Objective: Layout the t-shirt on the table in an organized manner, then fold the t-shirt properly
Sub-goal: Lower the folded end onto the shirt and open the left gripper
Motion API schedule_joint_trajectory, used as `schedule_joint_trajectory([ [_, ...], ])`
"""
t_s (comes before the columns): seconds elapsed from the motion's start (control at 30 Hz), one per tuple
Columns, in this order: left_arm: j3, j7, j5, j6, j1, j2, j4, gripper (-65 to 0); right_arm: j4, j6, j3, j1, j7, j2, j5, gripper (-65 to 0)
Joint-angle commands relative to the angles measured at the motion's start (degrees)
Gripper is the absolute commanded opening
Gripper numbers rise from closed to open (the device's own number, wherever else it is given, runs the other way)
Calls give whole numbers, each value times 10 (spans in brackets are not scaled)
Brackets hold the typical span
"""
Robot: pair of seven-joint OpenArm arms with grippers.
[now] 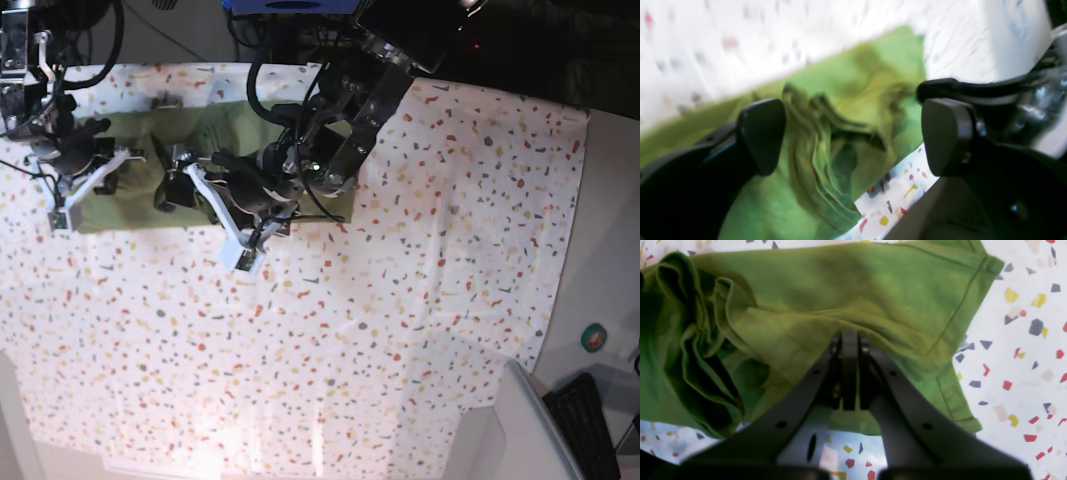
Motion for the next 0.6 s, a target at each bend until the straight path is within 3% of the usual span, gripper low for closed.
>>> schedule_joint_trajectory([
  [0.0,-2,-9,-3,-1,2,-20,29,-74,19,1,23,1,12,7,1,-650],
  [0.07,-18,-9,-3,-1,28,-58,78,-202,37,1,59,-8,13,-9,1,-650],
  [0.13,-51,-9,-3,-1,62,-89,111,-398,58,2,92,-11,13,-24,1,-650],
  [0.2,-89,-9,-3,-1,93,-105,128,-648,66,2,114,-13,12,-42,1,-650],
  [0.27,-110,-9,-3,-1,113,-108,129,-650,65,2,119,-10,12,-51,1,-650],
  [0.33,-110,-9,-1,-1,118,-108,115,-650,64,2,119,-5,12,-62,1,-533],
  [0.4,-107,-12,3,-1,117,-105,88,-650,64,2,119,0,13,-72,1,-467],
  [0.57,-76,-14,3,-1,74,-104,-20,-650,65,3,117,7,14,-76,2,-462],
])
